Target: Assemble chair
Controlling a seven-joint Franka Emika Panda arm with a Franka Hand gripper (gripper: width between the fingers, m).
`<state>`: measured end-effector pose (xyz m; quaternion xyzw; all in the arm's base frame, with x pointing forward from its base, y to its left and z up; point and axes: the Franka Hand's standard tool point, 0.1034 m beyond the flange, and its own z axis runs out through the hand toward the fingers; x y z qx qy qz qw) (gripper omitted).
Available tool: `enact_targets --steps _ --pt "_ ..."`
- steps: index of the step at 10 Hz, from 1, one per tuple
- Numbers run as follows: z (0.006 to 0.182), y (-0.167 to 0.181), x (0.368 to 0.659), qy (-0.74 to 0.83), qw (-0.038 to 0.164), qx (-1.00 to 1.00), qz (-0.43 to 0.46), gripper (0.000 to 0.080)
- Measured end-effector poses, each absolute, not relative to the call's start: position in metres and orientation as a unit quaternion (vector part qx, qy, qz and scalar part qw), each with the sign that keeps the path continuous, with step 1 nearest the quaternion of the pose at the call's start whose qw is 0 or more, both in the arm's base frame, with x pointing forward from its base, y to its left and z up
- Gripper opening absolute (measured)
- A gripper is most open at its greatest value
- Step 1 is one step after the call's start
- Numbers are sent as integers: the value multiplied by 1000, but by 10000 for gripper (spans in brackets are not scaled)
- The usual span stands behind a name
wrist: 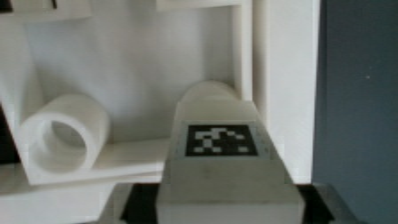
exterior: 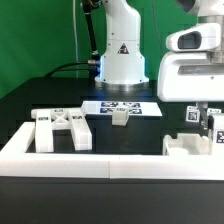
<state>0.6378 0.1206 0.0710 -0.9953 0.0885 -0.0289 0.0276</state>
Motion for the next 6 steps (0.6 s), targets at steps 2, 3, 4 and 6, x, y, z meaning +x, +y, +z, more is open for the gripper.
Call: enact_targets --steps 2,3,4,6 --pt "71 124 637 187 31 -982 -26 289" --pt "71 124 637 237 33 -971 -25 289" --pt "71 124 638 271 35 -962 -24 289" --pt "70 123 639 381 43 -924 -21 290"
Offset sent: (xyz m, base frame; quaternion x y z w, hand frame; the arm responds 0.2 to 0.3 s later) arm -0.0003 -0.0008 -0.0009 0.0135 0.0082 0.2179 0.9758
